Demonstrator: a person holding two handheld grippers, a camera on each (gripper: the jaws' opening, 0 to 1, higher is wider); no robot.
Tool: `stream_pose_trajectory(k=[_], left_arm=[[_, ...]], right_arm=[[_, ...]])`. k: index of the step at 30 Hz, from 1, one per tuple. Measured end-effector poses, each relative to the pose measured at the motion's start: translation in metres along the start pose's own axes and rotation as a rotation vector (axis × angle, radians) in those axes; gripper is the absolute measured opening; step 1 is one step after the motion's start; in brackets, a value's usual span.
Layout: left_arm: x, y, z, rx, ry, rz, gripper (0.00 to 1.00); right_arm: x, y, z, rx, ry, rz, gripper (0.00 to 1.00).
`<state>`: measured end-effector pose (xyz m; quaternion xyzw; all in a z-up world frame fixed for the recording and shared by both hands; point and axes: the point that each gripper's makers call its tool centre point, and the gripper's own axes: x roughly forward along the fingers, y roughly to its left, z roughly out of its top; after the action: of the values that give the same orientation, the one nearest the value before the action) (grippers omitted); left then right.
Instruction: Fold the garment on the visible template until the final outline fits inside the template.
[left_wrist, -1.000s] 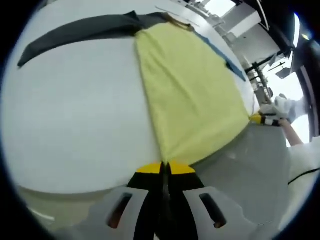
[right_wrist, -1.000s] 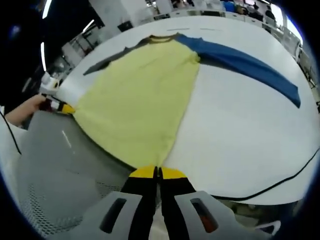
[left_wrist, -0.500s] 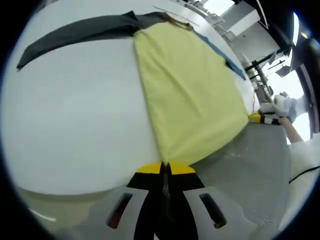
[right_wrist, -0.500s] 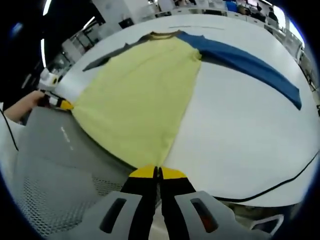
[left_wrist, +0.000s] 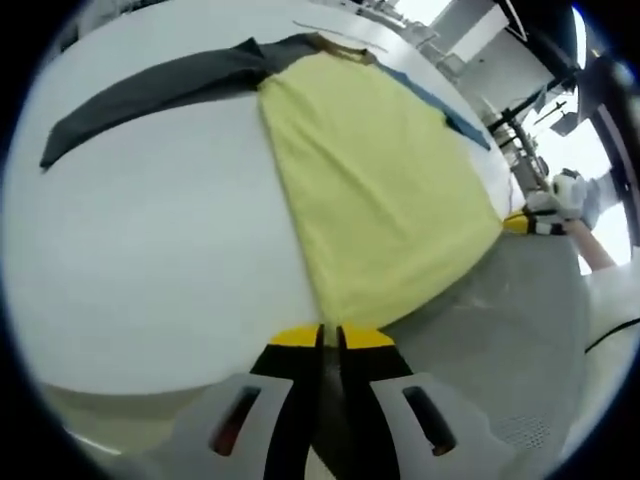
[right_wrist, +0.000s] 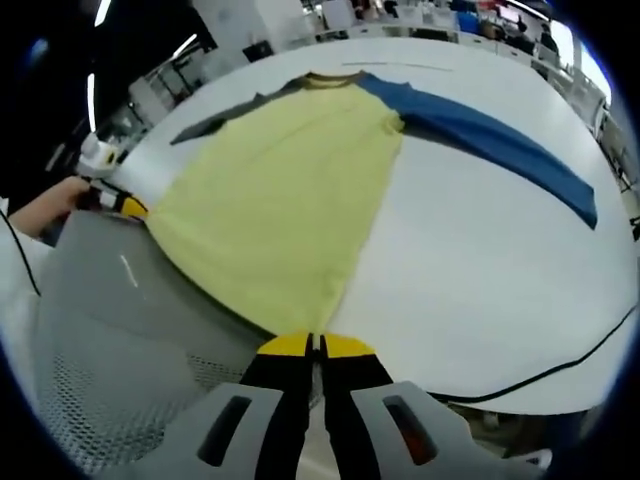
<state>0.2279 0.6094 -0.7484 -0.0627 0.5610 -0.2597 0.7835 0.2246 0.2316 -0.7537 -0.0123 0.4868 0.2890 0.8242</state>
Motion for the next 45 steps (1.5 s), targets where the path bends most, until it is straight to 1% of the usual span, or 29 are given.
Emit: stream_pose_trajectory(k=[4, 8, 9, 10, 11, 13, 16, 19, 24, 25, 29, 34, 39, 43, 45], left_arm=[[-0.006, 0.001, 0.002, 0.004, -0.014, 0.006, 0.08], [-0.014, -0.003, 0.005, 0.006, -0.036, 0.008, 0.12], [-0.017, -0.004, 0.006, 0.007, -0.044, 0.007, 0.14], [-0.019, -0.004, 0.007, 0.007, -0.049, 0.007, 0.15], [-0.021, -0.006, 0.008, 0.009, -0.053, 0.006, 0.16], [-0.025, -0.007, 0.010, 0.016, -0.060, 0.006, 0.18], [-0.033, -0.011, 0.017, 0.024, -0.086, 0.006, 0.21], [-0.039, -0.014, 0.026, 0.024, -0.117, 0.007, 0.26], [-0.049, -0.023, 0.040, 0.037, -0.163, -0.002, 0.36], [-0.051, -0.024, 0.042, 0.039, -0.169, -0.001, 0.39], [-0.058, -0.025, 0.049, 0.046, -0.186, 0.001, 0.47], [-0.069, -0.025, 0.056, 0.044, -0.209, 0.008, 0.53], [-0.081, -0.029, 0.064, 0.049, -0.236, 0.013, 0.59], [-0.088, -0.036, 0.072, 0.055, -0.257, 0.010, 0.65], [-0.091, -0.039, 0.077, 0.060, -0.279, 0.006, 0.67]], right_arm=[[-0.006, 0.000, 0.002, 0.017, -0.027, -0.007, 0.07], [-0.014, 0.001, 0.006, 0.041, -0.058, -0.013, 0.12], [-0.016, 0.001, 0.008, 0.059, -0.072, -0.015, 0.13], [-0.019, 0.002, 0.012, 0.089, -0.096, -0.012, 0.14], [-0.023, 0.005, 0.020, 0.117, -0.139, 0.001, 0.15], [-0.032, 0.007, 0.032, 0.151, -0.196, 0.012, 0.15], [-0.041, 0.007, 0.041, 0.150, -0.216, 0.002, 0.18], [-0.049, 0.006, 0.049, 0.132, -0.231, -0.019, 0.24], [-0.060, 0.006, 0.062, 0.121, -0.264, -0.040, 0.35], [-0.062, 0.007, 0.064, 0.120, -0.266, -0.044, 0.37], [-0.069, 0.007, 0.072, 0.111, -0.285, -0.060, 0.47], [-0.079, 0.008, 0.080, 0.094, -0.299, -0.074, 0.55], [-0.093, 0.002, 0.088, 0.075, -0.323, -0.105, 0.65], [-0.103, 0.000, 0.096, 0.074, -0.343, -0.112, 0.70], [-0.107, 0.000, 0.100, 0.065, -0.350, -0.119, 0.73]])
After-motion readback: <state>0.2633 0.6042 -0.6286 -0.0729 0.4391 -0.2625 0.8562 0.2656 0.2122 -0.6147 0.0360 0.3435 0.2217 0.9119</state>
